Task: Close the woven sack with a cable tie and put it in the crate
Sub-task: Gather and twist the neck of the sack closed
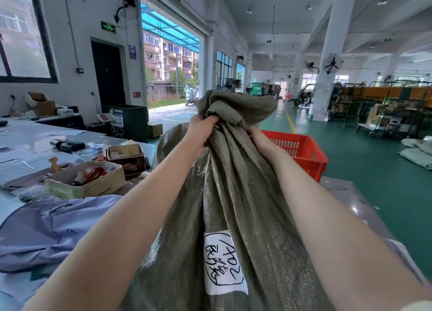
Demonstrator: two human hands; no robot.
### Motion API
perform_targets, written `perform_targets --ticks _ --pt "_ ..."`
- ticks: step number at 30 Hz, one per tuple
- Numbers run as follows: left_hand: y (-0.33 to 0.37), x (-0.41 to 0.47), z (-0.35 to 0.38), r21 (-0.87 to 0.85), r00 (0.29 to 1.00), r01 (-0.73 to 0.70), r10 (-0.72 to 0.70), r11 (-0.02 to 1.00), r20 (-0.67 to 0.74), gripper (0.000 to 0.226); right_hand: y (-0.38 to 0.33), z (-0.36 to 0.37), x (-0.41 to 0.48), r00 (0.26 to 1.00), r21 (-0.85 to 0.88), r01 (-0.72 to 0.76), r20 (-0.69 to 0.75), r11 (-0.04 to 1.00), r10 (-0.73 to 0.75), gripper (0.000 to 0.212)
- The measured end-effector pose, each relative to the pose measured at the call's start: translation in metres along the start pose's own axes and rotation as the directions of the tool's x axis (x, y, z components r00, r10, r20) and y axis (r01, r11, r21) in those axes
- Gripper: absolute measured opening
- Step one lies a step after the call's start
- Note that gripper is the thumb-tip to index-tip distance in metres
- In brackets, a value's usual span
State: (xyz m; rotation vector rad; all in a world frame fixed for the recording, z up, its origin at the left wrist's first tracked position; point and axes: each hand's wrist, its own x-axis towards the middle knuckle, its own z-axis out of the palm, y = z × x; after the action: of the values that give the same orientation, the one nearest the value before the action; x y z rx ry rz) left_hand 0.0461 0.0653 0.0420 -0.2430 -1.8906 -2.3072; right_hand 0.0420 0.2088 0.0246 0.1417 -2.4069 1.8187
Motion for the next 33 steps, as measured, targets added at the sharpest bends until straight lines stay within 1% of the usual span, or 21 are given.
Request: perform_targets --ticks 2,4,6,7,9,10,11,12,13,14,15,17,19,21,23,24,25,26,28,30,33 --pt "0.003 -0.002 0.003 -0.014 1.0 0.002 -0.002 1.0 0.023 0.007 -0.001 0.006 -0.009 0.995 0.183 0.041 0.078 0.982 -0.056 0.03" --pt "0.005 -0.004 0.005 -0.068 0.998 -0.024 0.028 0.997 0.056 0.002 -0.007 0.008 -0.012 0.987 0.395 0.03 0.135 0.918 -0.091 0.051" --pt "0.007 -0.002 0.005 -0.054 0.996 -0.081 0.084 0.995 0.042 0.019 -0.02 0.015 -0.009 0.984 0.535 0.058 0.111 0.843 -0.138 0.069" --pt "0.007 0.0 0.005 0.02 0.992 -0.127 0.127 0.992 0.02 0.034 -0.028 0.019 -0.009 0.982 0.585 0.06 0.108 0.809 -0.152 0.073" --pt "0.007 0.006 0.005 0.332 0.978 -0.174 0.202 0.927 -0.051 0.065 -0.036 0.022 -0.002 0.986 0.662 0.078 0.062 0.746 -0.158 0.071" --pt "0.007 0.007 0.005 0.504 0.975 -0.121 0.199 0.855 -0.103 0.081 -0.038 0.022 0.0 0.981 0.699 0.092 0.057 0.709 -0.183 0.067" --pt "0.006 0.007 0.005 0.617 0.973 -0.033 0.166 0.786 -0.159 0.093 -0.04 0.021 0.001 0.975 0.716 0.105 0.061 0.69 -0.212 0.061" --pt "0.006 0.007 0.005 0.652 0.976 0.022 0.126 0.757 -0.18 0.101 -0.039 0.02 0.002 0.968 0.7 0.131 0.064 0.702 -0.244 0.05" --pt "0.007 0.007 0.006 0.634 0.986 0.012 0.098 0.774 -0.138 0.105 -0.04 0.019 0.003 0.959 0.639 0.17 0.067 0.75 -0.274 0.035" --pt "0.007 0.008 0.006 0.584 0.992 -0.033 0.096 0.811 -0.079 0.103 -0.04 0.017 0.004 0.957 0.552 0.188 0.083 0.812 -0.278 0.022" --pt "0.006 0.011 0.006 0.546 0.993 -0.077 0.113 0.834 -0.032 0.094 -0.042 0.016 0.004 0.964 0.45 0.166 0.114 0.877 -0.24 0.014" --pt "0.009 0.011 0.008 0.491 0.991 -0.109 0.134 0.864 -0.016 0.073 -0.048 0.014 0.008 0.984 0.303 0.079 0.13 0.95 -0.123 0.013" --pt "0.011 0.009 0.009 0.438 0.991 -0.085 0.123 0.895 -0.059 0.065 -0.055 0.014 0.01 0.994 0.249 0.063 0.071 0.967 -0.083 0.015" --pt "0.008 0.011 0.009 0.393 0.989 -0.06 0.108 0.918 -0.102 0.058 -0.054 0.012 0.012 0.996 0.185 0.039 0.07 0.982 -0.053 0.024" --pt "0.005 0.014 0.007 0.384 0.983 -0.037 0.103 0.923 -0.153 0.052 -0.045 0.001 0.007 0.996 0.019 0.006 0.087 1.0 -0.008 0.035" --pt "0.006 0.015 0.006 0.368 0.982 -0.03 0.096 0.929 -0.163 0.049 -0.039 -0.008 0.004 0.988 -0.068 -0.012 0.152 0.998 0.022 0.033" --pt "0.006 0.015 0.006 0.34 0.983 -0.037 0.096 0.94 -0.157 0.049 -0.034 -0.016 0.0 0.963 -0.098 -0.047 0.26 0.994 0.071 0.026" --pt "0.008 0.015 0.008 0.315 0.984 -0.049 0.099 0.948 -0.145 0.053 -0.03 -0.02 -0.005 0.925 -0.085 -0.09 0.362 0.992 0.115 0.021" --pt "0.011 0.015 0.015 0.302 0.991 -0.08 0.109 0.95 -0.077 0.056 -0.025 -0.019 -0.008 0.896 -0.003 -0.127 0.428 0.992 0.116 0.022" --pt "0.016 0.012 0.022 0.301 0.996 -0.087 0.093 0.95 -0.008 0.044 -0.023 -0.007 -0.005 0.926 0.141 -0.102 0.375 0.985 0.043 0.019" --pt "0.025 0.011 0.019 0.23 0.996 -0.033 0.014 0.973 0.084 0.016 -0.019 0.01 0.001 0.969 0.266 -0.023 0.243 0.964 -0.043 0.012"
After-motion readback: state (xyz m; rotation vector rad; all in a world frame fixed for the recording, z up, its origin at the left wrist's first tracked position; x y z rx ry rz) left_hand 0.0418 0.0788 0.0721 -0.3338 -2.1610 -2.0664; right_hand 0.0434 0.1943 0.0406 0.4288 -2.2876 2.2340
